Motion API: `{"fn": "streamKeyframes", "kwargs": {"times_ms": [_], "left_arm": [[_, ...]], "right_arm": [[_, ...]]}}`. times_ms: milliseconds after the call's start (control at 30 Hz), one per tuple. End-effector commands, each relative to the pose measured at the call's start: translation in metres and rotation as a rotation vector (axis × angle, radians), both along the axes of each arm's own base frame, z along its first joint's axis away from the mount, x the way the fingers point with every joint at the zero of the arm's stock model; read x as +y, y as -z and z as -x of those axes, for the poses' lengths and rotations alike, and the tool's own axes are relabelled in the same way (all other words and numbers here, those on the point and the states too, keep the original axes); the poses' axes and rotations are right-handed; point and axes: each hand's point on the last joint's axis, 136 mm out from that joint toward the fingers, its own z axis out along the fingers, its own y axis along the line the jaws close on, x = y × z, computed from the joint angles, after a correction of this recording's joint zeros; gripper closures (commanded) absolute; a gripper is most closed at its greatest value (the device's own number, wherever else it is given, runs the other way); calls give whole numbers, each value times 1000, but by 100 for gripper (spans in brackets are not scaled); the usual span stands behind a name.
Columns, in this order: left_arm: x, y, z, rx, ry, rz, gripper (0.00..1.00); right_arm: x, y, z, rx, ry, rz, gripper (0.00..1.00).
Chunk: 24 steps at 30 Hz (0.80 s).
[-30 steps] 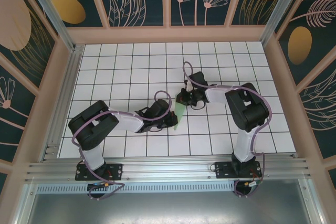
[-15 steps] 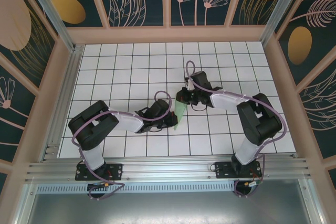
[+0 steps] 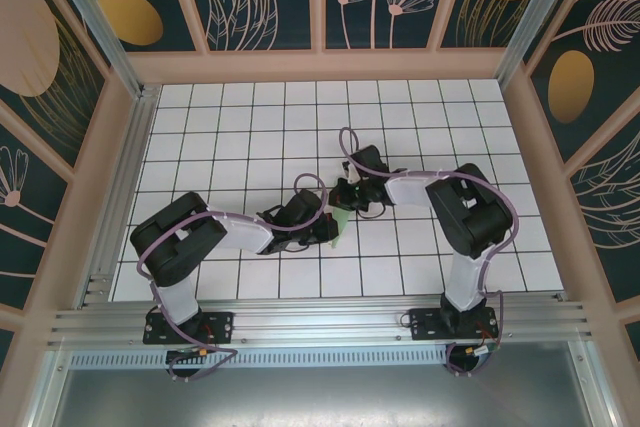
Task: Fold a paper plane with a square sheet of paper (pick it up from the middle)
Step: Fold the wing for the fifth time at the center of the table.
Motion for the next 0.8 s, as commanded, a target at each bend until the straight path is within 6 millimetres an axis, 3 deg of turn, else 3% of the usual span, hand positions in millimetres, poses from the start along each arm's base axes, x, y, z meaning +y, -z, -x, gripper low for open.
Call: {"fn": "streamKeyframes", "kwargs": {"times_ms": [0, 67, 433, 767], "left_arm": [[32, 52, 38, 139, 56, -175, 100], [34, 56, 42, 150, 67, -191, 100], [42, 67, 52, 173, 84, -225, 100], [44, 69, 54, 177, 85, -232, 100]], "right_arm": [[6, -2, -16, -35, -4, -15, 97], [-3, -2, -32, -46, 31, -12, 97], [-16, 13, -71, -50, 96, 2, 97], [-21, 9, -109, -94, 130, -16, 97]]}}
